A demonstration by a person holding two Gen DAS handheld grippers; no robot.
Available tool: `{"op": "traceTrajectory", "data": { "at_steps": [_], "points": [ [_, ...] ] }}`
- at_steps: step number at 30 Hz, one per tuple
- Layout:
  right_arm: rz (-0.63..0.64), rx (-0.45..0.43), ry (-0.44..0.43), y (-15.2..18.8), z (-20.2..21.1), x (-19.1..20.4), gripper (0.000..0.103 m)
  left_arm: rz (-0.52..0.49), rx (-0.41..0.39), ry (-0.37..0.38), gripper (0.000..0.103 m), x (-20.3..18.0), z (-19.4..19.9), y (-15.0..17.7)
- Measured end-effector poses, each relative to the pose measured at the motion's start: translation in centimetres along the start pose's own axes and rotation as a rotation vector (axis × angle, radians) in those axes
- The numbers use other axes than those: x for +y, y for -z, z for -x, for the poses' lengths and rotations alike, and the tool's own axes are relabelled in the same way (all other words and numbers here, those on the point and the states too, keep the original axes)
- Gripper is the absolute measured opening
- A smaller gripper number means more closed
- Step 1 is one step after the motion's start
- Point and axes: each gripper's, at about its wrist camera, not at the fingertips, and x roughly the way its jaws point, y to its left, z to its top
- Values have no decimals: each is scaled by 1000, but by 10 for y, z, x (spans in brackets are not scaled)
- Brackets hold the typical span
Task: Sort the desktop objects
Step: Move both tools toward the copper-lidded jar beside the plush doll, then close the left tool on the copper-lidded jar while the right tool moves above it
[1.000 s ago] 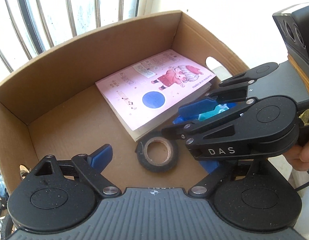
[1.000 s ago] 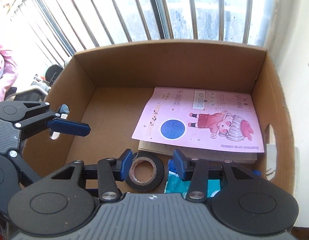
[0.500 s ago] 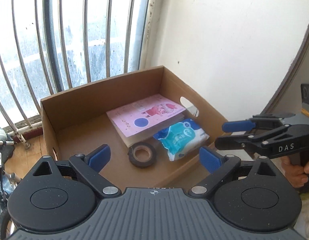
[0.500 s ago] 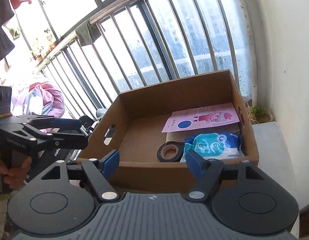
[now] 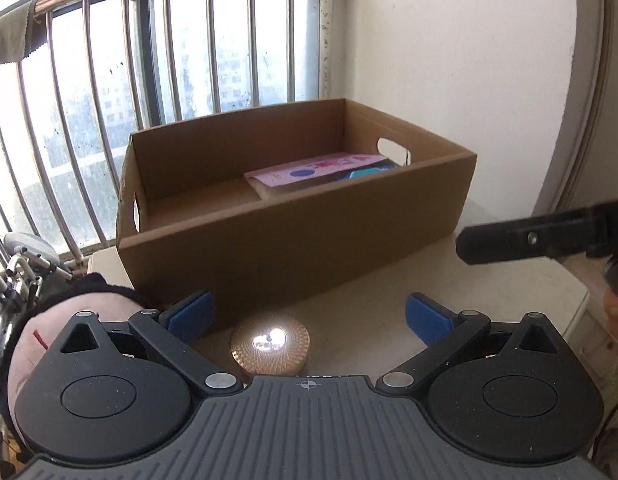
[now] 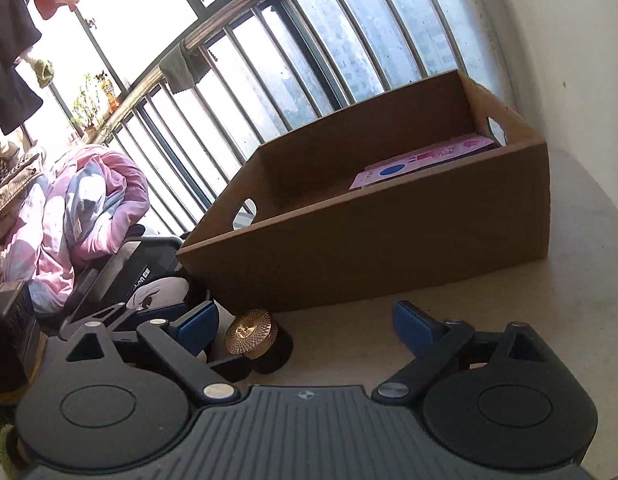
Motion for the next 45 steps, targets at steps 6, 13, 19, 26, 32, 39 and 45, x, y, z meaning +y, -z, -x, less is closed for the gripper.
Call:
{"op": "traceTrajectory", "data": {
  "at_steps": [6,13,19,26,32,39,45],
  "points": [
    [24,30,-15,2,-19,10,97,-113,9,-158,103,-15,-18,15],
    [15,94,-66,-5,-52,10,98,-9,101,-115,103,0,-40,17],
    [-31,200,-161,-17,-90,0,98,-21,109,-112,103,1,-48,9],
    [-121,378,-290,-33,-137,-19,98,-71,151,-129,103,-6,-67,2],
    [-144,501,-375,-36,-166,-20,98,-71,182,-136,103,-7,-78,-4],
    [-177,543,-434,-33,-168,-25,99,35,240,6,103,4,-88,-7],
    [-221,526,-440,-27,-147,-39,99,43,234,45,103,1,-89,-10]
  ]
}}
